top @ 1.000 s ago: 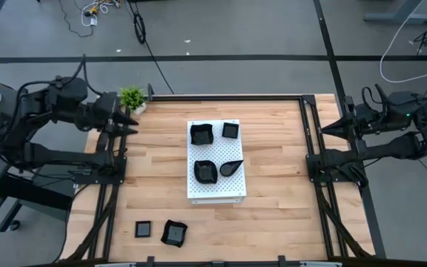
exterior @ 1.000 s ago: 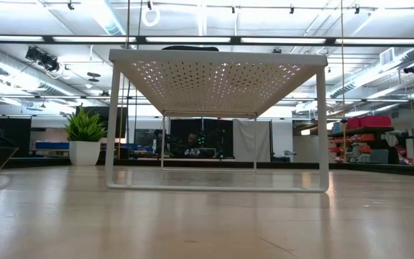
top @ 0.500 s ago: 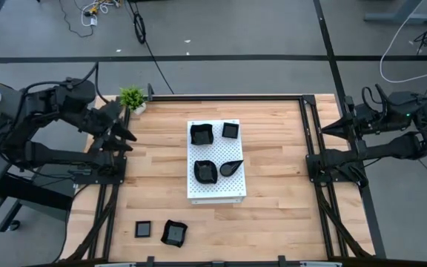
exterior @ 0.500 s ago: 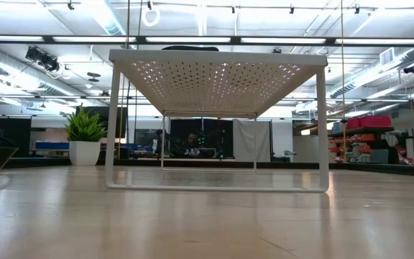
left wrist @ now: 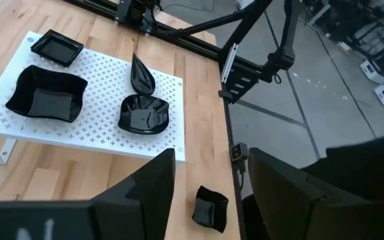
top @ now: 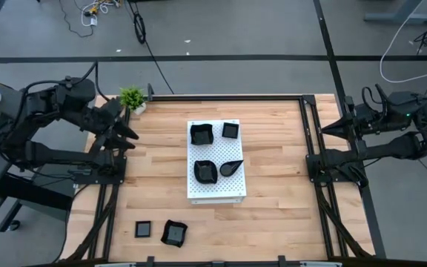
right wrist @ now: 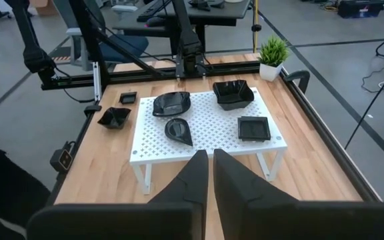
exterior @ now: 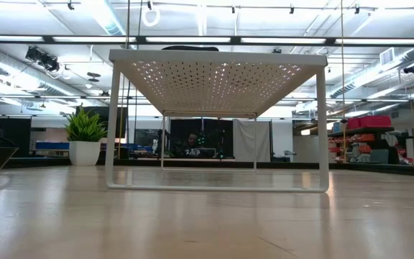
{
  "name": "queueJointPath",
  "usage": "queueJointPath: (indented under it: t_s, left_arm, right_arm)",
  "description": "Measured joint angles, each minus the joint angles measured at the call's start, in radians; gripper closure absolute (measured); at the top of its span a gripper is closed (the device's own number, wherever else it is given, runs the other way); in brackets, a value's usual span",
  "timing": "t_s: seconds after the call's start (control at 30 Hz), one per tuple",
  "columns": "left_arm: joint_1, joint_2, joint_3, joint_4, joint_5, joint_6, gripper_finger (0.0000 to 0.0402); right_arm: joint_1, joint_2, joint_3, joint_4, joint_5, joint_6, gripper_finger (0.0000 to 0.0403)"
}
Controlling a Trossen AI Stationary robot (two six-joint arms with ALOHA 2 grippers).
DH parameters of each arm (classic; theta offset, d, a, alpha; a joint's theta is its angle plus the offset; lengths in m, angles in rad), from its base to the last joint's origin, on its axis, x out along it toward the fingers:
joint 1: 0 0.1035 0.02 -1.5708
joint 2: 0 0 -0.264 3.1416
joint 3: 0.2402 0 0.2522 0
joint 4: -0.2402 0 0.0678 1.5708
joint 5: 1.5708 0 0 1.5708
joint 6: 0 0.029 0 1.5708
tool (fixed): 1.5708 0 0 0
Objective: Pick & Place Mini shaped plates
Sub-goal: Stack the black distorted square plate on top of the other black distorted square plate on the shelf
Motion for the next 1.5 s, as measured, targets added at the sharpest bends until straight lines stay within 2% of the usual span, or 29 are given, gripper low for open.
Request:
queueJointPath:
  t_s: [0.23,0.57,0.77,1.0,1.3,1.5]
  left_arm:
    - [0.0,-0.001,0.0,0.005,-0.001,-0.043,0.0207]
    - [0.0,0.013,-0.009,-0.049,-0.029,0.088,0.0207]
    - [-0.013,0.048,-0.01,-0.172,-0.18,0.182,0.0207]
    - [-0.068,0.101,-0.01,-0.243,-0.369,0.191,0.0207]
    - [-0.175,0.18,-0.01,-0.244,-0.387,0.19,0.0207]
    - [-0.262,0.237,-0.01,-0.243,-0.387,0.131,0.0207]
  right_arm:
    - [0.0,0.0,0.0,0.0,0.0,0.0,0.0374]
    - [0.0,0.0,0.0,0.0,0.0,0.0,0.0374]
    - [0.0,0.0,0.0,0.0,0.0,0.0,0.0374]
    - [0.0,0.0,0.0,0.0,0.0,0.0,0.0374]
    - [0.0,0.0,0.0,0.0,0.0,0.0,0.0374]
    - [0.0,0.0,0.0,0.0,0.0,0.0,0.0374]
